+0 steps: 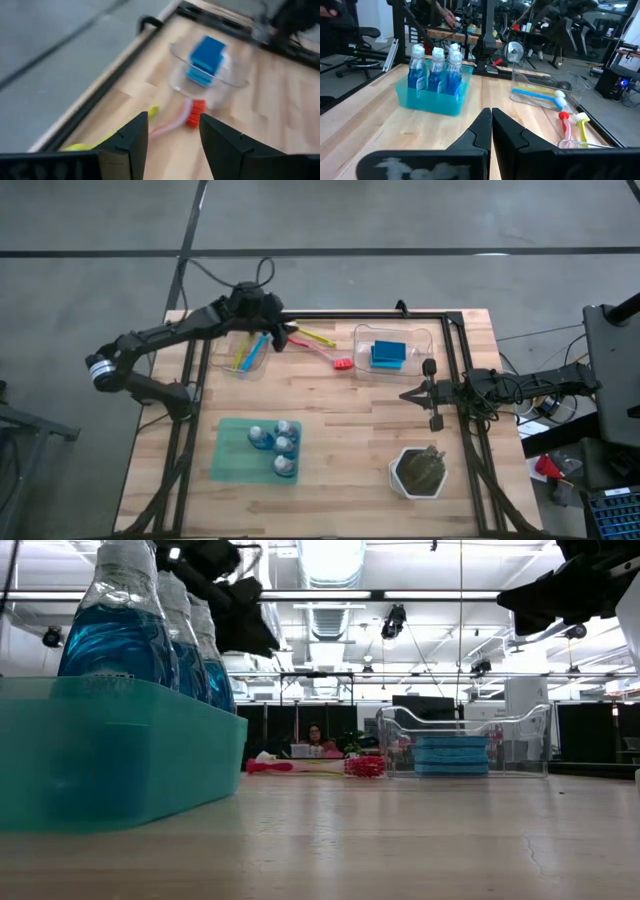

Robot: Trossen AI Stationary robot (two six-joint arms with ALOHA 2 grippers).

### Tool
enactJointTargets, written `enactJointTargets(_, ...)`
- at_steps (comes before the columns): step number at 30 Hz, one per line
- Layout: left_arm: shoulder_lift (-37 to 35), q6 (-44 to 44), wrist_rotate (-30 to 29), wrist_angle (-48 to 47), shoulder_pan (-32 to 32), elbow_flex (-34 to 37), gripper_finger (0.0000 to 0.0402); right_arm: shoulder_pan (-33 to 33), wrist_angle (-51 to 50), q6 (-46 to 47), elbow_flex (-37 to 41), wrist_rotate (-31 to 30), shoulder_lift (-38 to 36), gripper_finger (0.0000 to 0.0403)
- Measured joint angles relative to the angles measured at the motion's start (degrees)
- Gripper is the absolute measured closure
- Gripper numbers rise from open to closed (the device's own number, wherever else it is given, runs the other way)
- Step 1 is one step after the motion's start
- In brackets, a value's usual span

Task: Pick & Place Kitchen Sink Supplies
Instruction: Put the green dishwashing brush into the left transparent bin

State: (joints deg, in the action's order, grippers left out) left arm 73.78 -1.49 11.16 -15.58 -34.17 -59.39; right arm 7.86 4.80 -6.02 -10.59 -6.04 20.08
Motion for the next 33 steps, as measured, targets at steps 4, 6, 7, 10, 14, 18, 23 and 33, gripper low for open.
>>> enactJointTargets(4, 6.5, 5.7, 4.1, -6.1, 0.0, -6.5, 0.0234, 0.0, 0.0, 0.0, 0.0, 0.0, 0.0, 0.0394)
enactJointTargets(6, 9.9, 8.9, 4.4, -8.9, 0.0, -9.6, 0.0234, 0.0, 0.0, 0.0, 0.0, 0.0, 0.0, 0.0394)
enactJointTargets(7, 11.6, 10.4, 4.3, -10.0, 0.0, -10.9, 0.0234, 0.0, 0.0, -0.1, 0.0, 0.0, 0.0, 0.0394)
enactJointTargets(10, 16.5, 13.9, 3.5, -12.0, 0.0, -14.8, 0.0234, 0.0, 0.0, 0.0, 0.0, 0.0, 0.0, 0.0394)
enactJointTargets(14, 22.0, 15.1, -1.2, -12.5, 0.0, -18.7, 0.0234, 0.0, 0.0, 0.0, 0.0, 0.0, 0.0, 0.0394)
enactJointTargets(18, 27.3, 15.5, -2.2, -12.4, 0.0, -21.7, 0.0234, 0.0, 0.0, -0.1, 0.0, 0.0, 0.0, 0.0394)
enactJointTargets(23, 33.7, 14.9, -4.6, -12.3, 0.0, -24.7, 0.0234, 0.0, 0.0, -0.1, 0.0, 0.0, 0.0, 0.0394)
enactJointTargets(33, 44.1, 15.5, -10.1, -12.8, 0.2, -29.1, 0.0234, 0.0, 0.0, 0.0, 0.0, 0.0, 0.0, 0.0394)
